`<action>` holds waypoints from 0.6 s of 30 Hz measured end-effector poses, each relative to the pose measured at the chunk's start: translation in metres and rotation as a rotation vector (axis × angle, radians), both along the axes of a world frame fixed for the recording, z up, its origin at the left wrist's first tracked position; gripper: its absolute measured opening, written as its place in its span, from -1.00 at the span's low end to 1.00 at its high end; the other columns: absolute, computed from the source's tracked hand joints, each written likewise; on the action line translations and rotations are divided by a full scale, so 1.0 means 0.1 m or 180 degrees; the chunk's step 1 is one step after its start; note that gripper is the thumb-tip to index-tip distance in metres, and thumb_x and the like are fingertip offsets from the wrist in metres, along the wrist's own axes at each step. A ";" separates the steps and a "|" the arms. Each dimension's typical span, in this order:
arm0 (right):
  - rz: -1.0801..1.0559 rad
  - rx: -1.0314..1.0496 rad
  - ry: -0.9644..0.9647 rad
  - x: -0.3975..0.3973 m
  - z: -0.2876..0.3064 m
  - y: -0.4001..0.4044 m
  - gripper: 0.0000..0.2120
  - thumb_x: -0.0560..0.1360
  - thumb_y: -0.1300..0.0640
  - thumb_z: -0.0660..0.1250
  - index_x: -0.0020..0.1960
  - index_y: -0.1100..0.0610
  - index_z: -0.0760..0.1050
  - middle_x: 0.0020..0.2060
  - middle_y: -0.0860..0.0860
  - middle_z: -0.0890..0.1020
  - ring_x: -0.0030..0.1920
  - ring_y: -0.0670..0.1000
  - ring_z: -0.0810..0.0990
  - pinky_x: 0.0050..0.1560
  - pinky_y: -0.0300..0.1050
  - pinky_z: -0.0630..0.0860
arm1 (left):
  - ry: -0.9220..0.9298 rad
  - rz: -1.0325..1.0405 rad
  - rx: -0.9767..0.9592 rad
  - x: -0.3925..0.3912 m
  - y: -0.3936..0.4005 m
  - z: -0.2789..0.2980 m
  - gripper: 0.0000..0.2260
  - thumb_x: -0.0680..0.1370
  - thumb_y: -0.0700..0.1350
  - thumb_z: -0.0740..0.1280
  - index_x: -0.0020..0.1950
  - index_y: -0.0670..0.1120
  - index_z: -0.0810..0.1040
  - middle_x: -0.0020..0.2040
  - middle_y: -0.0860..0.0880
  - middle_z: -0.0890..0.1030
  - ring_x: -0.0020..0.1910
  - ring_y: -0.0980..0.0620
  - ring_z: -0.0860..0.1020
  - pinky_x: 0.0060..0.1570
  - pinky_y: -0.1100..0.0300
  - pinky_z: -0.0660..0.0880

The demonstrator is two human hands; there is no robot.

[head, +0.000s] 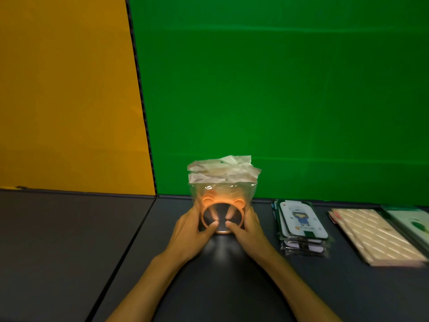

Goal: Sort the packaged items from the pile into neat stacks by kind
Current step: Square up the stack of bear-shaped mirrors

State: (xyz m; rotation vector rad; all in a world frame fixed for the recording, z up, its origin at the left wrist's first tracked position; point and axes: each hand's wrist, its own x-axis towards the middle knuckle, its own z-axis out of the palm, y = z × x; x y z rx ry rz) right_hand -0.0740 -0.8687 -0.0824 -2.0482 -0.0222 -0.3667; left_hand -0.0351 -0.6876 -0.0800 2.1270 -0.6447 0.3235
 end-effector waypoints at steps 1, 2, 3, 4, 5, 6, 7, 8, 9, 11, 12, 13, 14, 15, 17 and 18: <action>-0.0016 -0.0050 -0.0009 0.01 0.00 0.00 -0.53 0.47 0.11 0.38 0.28 -0.12 0.26 0.16 -0.02 0.41 0.22 -0.05 0.35 0.20 -0.17 0.27 | -0.0023 0.0044 0.0060 -0.01 0.00 0.01 -0.55 0.51 0.07 0.41 0.35 0.09 0.34 -0.19 0.14 0.57 -0.21 0.21 0.56 -0.26 0.39 0.39; -0.0018 -0.0071 0.0005 0.01 0.01 0.01 -0.53 0.48 0.14 0.39 0.28 -0.11 0.26 0.16 -0.01 0.40 0.22 -0.05 0.36 0.19 -0.20 0.26 | -0.0022 0.0060 0.0047 -0.02 -0.01 0.02 -0.51 0.51 0.08 0.40 0.37 0.07 0.30 -0.18 0.13 0.58 -0.24 0.20 0.56 -0.27 0.36 0.40; 0.0005 -0.0009 0.0021 0.01 0.02 0.02 -0.52 0.48 0.14 0.39 0.28 -0.12 0.26 0.17 0.00 0.40 0.23 -0.03 0.38 0.19 -0.21 0.28 | 0.0002 0.0037 -0.0065 -0.03 -0.02 0.04 -0.48 0.52 0.07 0.41 0.40 0.07 0.27 -0.14 0.13 0.60 -0.22 0.20 0.57 -0.25 0.33 0.42; 0.0030 0.0152 0.0047 0.00 0.04 0.03 -0.49 0.46 0.12 0.38 0.31 -0.12 0.25 0.19 0.00 0.43 0.24 -0.03 0.42 0.21 -0.20 0.33 | 0.0031 -0.0021 -0.0249 -0.04 -0.04 0.06 -0.46 0.52 0.04 0.41 0.43 0.07 0.26 -0.04 0.13 0.61 -0.16 0.22 0.58 -0.19 0.33 0.45; 0.0056 0.0373 0.0040 -0.01 0.05 0.04 -0.41 0.42 0.10 0.36 0.38 -0.10 0.23 0.22 -0.01 0.45 0.25 -0.04 0.46 0.23 -0.19 0.38 | 0.0044 -0.0078 -0.0448 -0.04 -0.05 0.08 -0.43 0.53 0.00 0.42 0.46 0.08 0.25 0.07 0.14 0.60 -0.04 0.25 0.58 -0.09 0.35 0.47; 0.0053 0.0571 0.0032 -0.02 0.06 0.04 -0.32 0.39 0.10 0.34 0.46 -0.07 0.19 0.24 -0.04 0.48 0.25 -0.06 0.49 0.25 -0.17 0.41 | 0.0047 -0.0115 -0.0593 -0.04 -0.06 0.10 -0.42 0.53 -0.03 0.42 0.49 0.09 0.26 0.17 0.13 0.58 0.08 0.26 0.55 0.04 0.35 0.47; 0.0045 0.0712 0.0017 -0.03 0.07 0.05 -0.29 0.39 0.12 0.33 0.49 -0.04 0.17 0.25 -0.06 0.50 0.25 -0.07 0.50 0.26 -0.17 0.43 | 0.0044 -0.0130 -0.0653 -0.04 -0.05 0.11 -0.43 0.53 -0.05 0.42 0.49 0.10 0.28 0.22 0.13 0.56 0.16 0.25 0.53 0.13 0.32 0.45; 0.0020 0.0750 -0.0014 -0.05 0.08 0.05 -0.35 0.41 0.15 0.32 0.45 -0.04 0.22 0.23 -0.06 0.52 0.25 -0.07 0.52 0.25 -0.18 0.45 | 0.0036 -0.0130 -0.0634 -0.05 -0.05 0.12 -0.46 0.54 -0.05 0.41 0.48 0.11 0.31 0.23 0.12 0.55 0.19 0.22 0.52 0.16 0.28 0.45; 0.0006 0.0691 -0.0058 -0.06 0.08 0.06 -0.46 0.42 0.17 0.31 0.37 -0.08 0.30 0.20 -0.06 0.54 0.23 -0.08 0.52 0.24 -0.18 0.46 | 0.0015 -0.0108 -0.0546 -0.05 -0.04 0.11 -0.50 0.54 -0.03 0.39 0.45 0.11 0.34 0.20 0.13 0.55 0.17 0.19 0.52 0.16 0.23 0.47; 0.0039 0.0376 -0.0099 -0.07 0.07 0.06 -0.55 0.45 0.18 0.30 0.25 -0.17 0.32 0.17 -0.06 0.54 0.19 -0.12 0.52 0.24 -0.19 0.45 | -0.0111 -0.0020 -0.0269 -0.06 -0.03 0.07 -0.60 0.53 0.01 0.35 0.35 0.09 0.40 0.12 0.16 0.54 0.06 0.18 0.51 0.10 0.17 0.49; 0.0078 0.0208 -0.0084 -0.08 0.05 0.06 -0.53 0.48 0.21 0.30 0.27 -0.19 0.28 0.17 -0.07 0.51 0.17 -0.17 0.50 0.23 -0.24 0.42 | -0.0176 0.0031 -0.0149 -0.07 -0.03 0.06 -0.63 0.52 0.00 0.35 0.32 0.08 0.41 0.08 0.18 0.53 0.00 0.19 0.49 0.04 0.18 0.48; 0.0109 0.0084 -0.0076 -0.08 0.03 0.06 -0.48 0.51 0.25 0.28 0.31 -0.21 0.24 0.17 -0.09 0.49 0.15 -0.24 0.47 0.20 -0.33 0.38 | -0.0212 0.0082 -0.0063 -0.07 -0.03 0.06 -0.64 0.52 -0.02 0.35 0.30 0.08 0.41 0.04 0.20 0.50 -0.04 0.21 0.46 -0.01 0.21 0.45; 0.0141 -0.0005 -0.0070 -0.08 0.02 0.05 -0.44 0.53 0.27 0.27 0.35 -0.21 0.20 0.16 -0.10 0.48 0.13 -0.28 0.46 0.17 -0.42 0.34 | -0.0216 0.0109 0.0001 -0.06 -0.02 0.06 -0.64 0.53 -0.04 0.35 0.31 0.09 0.41 0.03 0.22 0.49 -0.06 0.23 0.45 -0.06 0.27 0.41; 0.0167 -0.0065 -0.0077 -0.09 0.02 0.06 -0.43 0.54 0.28 0.26 0.38 -0.21 0.18 0.15 -0.09 0.48 0.11 -0.29 0.46 0.13 -0.45 0.32 | -0.0190 0.0103 0.0050 -0.05 0.00 0.06 -0.63 0.53 -0.05 0.35 0.33 0.10 0.40 0.03 0.23 0.49 -0.04 0.24 0.46 -0.08 0.33 0.38; 0.0174 -0.0119 -0.0091 -0.11 0.01 0.06 -0.43 0.56 0.25 0.25 0.41 -0.21 0.15 0.16 -0.08 0.47 0.11 -0.23 0.46 0.15 -0.40 0.31 | -0.0043 -0.0020 0.0091 -0.01 0.04 0.05 -0.59 0.55 -0.01 0.35 0.38 0.12 0.37 0.11 0.22 0.51 0.06 0.24 0.47 -0.02 0.39 0.37; 0.0162 -0.0137 -0.0102 -0.11 0.00 0.06 -0.43 0.57 0.23 0.25 0.44 -0.19 0.16 0.19 -0.10 0.46 0.15 -0.20 0.44 0.18 -0.36 0.30 | 0.0057 -0.0130 0.0061 0.01 0.06 0.04 -0.59 0.56 0.00 0.34 0.39 0.13 0.37 0.14 0.20 0.51 0.11 0.22 0.48 0.04 0.35 0.39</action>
